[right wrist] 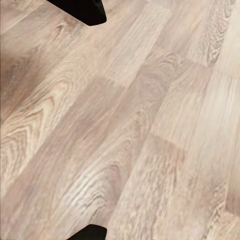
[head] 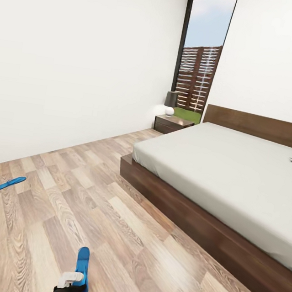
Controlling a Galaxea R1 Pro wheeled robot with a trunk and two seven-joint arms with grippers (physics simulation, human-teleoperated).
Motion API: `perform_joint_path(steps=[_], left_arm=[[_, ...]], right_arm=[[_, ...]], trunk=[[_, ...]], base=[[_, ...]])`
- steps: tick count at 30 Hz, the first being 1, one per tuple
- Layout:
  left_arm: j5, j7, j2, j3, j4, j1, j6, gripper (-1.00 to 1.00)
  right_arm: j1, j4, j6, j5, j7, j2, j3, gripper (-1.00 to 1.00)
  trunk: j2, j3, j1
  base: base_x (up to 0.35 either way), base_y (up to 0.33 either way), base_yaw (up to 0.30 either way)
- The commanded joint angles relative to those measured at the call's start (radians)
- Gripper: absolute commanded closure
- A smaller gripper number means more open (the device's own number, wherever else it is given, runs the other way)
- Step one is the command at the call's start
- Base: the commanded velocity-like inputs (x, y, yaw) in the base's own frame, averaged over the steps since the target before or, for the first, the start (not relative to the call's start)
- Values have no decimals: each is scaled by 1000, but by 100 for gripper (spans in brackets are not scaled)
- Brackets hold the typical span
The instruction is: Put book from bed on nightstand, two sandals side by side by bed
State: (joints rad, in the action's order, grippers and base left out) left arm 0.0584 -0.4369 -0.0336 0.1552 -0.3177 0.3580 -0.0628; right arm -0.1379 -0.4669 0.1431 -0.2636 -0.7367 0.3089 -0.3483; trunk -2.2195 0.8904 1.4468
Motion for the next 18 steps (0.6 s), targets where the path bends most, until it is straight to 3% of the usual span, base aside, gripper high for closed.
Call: perform_joint_path(steps=[1,4,5,7,9,13,18], left_arm=[[6,-5,1,3,2,1,0,100],[6,-5,2,3,2,1,0,100],[6,-5,3,3,2,1,0,100],[6,-5,3,2,6,1,0,100],[3,-5,4,2,24,2,0,100],[2,-5,4,1,37,2,0,100],[2,-6,4,1,40,1,0,100]], right_arm=[[0,0,10,-9,-3,-12,-2,-100],[0,-7,9,-4,14,-50,1,-100],[1,-9,9,12,52,-72,2,-100],[1,-10,9,65,123,-104,3,-100],[1,-13,10,152,188,-138,2,-100],[1,-4,10,201,214,-154,0,-100],[1,-2,10,210,217,-155,-3,-100]], trunk=[[0,1,0],[0,1,0],[0,1,0],[0,1,0],[0,2,0],[0,4,0],[0,5,0]], base=[[1,0,291],[0,0,291],[0,0,291],[0,0,290],[0,0,277],[0,0,250],[0,0,106]])
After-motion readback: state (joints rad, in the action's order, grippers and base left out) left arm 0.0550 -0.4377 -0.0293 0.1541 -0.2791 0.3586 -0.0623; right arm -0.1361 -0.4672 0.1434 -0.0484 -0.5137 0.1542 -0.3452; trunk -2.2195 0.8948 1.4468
